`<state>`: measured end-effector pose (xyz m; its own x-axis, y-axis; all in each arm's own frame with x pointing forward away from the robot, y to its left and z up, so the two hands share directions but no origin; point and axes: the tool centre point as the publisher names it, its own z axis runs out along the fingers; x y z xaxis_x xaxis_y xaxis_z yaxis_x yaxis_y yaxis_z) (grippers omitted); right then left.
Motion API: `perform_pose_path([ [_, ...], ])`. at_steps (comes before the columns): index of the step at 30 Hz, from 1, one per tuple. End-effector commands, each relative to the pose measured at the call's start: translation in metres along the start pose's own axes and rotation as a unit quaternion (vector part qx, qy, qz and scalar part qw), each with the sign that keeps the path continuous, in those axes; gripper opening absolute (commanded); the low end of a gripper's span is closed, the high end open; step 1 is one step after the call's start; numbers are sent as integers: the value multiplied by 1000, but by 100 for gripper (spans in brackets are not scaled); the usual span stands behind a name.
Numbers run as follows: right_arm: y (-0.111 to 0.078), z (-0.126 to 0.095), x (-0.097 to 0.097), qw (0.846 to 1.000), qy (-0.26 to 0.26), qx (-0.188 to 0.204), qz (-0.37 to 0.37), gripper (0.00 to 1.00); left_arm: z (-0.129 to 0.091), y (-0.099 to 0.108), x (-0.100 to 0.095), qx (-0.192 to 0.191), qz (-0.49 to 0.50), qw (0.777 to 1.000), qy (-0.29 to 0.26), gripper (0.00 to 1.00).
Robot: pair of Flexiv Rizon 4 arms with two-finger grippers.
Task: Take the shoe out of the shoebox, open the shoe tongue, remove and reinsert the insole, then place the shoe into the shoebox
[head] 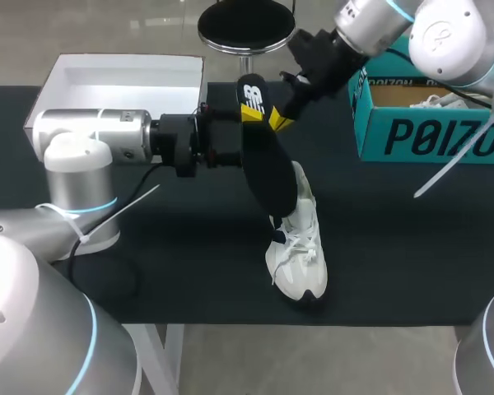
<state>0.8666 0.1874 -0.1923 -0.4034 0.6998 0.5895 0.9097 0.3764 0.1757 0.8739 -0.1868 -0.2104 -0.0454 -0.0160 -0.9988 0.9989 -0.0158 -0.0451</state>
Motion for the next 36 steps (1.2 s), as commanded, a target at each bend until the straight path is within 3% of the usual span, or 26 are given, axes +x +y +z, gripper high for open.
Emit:
perform_pose_path([
  [1,-8,-6,0,1000,-2,-6,2,0,3,1,1,-1,5,1000,-2,100],
  [2,-9,-6,0,1000,-3,-6,4,0,3,1,2,0,7,1000,-3,100],
  [5,-11,-6,-1,1000,-2,-11,6,0,4,1,2,-4,9,1000,-2,0],
  [31,-7,0,2,1000,12,-16,8,0,3,2,5,-6,20,1000,-8,0],
  [32,-8,0,2,1000,13,-17,17,11,3,2,5,-5,20,1000,-8,0],
  [33,-9,0,1,1000,13,-18,18,44,3,2,5,-5,20,1000,-8,0],
  [34,-10,0,1,1000,13,-18,20,100,3,2,5,-5,20,1000,-7,0],
  [36,-13,-3,-1,999,7,-25,35,100,2,3,6,-4,20,1000,-7,0],
])
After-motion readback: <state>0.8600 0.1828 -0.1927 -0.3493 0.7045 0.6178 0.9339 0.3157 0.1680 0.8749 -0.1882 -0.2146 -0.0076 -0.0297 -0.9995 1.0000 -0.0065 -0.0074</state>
